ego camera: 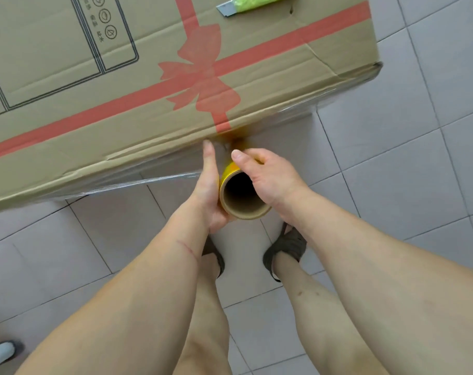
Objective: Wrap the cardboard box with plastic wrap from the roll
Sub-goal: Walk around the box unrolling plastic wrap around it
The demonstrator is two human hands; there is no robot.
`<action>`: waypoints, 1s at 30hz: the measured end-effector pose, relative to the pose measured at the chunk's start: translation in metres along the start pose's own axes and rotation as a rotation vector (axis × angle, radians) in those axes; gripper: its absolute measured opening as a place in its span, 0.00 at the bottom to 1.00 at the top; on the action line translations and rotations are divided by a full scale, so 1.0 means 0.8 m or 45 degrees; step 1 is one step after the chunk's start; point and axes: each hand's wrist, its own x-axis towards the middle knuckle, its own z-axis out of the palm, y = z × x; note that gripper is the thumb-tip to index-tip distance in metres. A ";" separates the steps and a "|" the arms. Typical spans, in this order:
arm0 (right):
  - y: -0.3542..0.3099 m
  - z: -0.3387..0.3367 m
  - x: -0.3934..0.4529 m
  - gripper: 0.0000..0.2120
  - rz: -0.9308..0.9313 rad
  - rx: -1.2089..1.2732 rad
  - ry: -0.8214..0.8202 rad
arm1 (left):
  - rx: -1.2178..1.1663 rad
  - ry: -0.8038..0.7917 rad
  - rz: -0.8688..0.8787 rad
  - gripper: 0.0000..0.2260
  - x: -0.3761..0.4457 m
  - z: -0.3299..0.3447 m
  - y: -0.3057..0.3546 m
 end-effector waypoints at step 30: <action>-0.008 -0.045 -0.005 0.32 0.121 0.431 0.040 | 0.040 0.040 0.054 0.52 -0.005 0.057 0.042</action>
